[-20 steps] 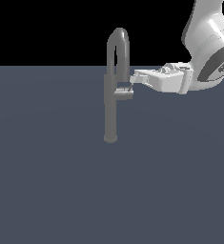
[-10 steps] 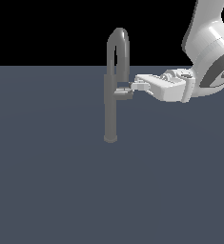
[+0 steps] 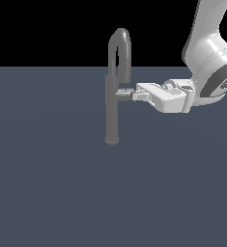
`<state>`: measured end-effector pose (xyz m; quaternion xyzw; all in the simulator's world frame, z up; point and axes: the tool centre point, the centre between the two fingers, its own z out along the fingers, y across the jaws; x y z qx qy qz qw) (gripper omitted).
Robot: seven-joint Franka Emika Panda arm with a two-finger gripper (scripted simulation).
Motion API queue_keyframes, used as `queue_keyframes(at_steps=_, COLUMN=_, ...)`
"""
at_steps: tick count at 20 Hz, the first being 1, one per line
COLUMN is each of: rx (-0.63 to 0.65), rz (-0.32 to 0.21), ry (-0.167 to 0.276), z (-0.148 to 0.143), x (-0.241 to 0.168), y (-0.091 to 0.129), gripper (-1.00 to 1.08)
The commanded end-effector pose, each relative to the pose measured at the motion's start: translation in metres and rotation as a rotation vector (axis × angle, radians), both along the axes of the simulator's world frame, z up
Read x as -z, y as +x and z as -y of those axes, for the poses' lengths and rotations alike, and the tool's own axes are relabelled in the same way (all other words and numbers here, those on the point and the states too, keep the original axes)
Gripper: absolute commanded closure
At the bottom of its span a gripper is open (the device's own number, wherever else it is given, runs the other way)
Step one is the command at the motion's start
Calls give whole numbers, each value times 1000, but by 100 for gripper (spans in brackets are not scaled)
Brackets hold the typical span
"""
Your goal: Turn on the faucet by rotating a designated handle.
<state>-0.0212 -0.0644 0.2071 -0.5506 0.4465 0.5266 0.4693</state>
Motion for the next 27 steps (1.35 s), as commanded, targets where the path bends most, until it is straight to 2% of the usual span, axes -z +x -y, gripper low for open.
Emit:
queue_keyframes(at_steps=1, rx=1, rz=-3, ry=0, z=0, x=5, y=1, gripper=108)
queue_keyframes(at_steps=11, rx=7, rz=-38, ry=-1, z=-1, x=53, y=8, gripper=108)
queue_keyframes(at_steps=12, rx=-11, rz=19, ry=6, z=-2, x=15, y=15, gripper=108)
queue_keyframes(at_steps=27, rx=7, rz=-39, ry=-1, z=-5, x=71, y=35, gripper=108)
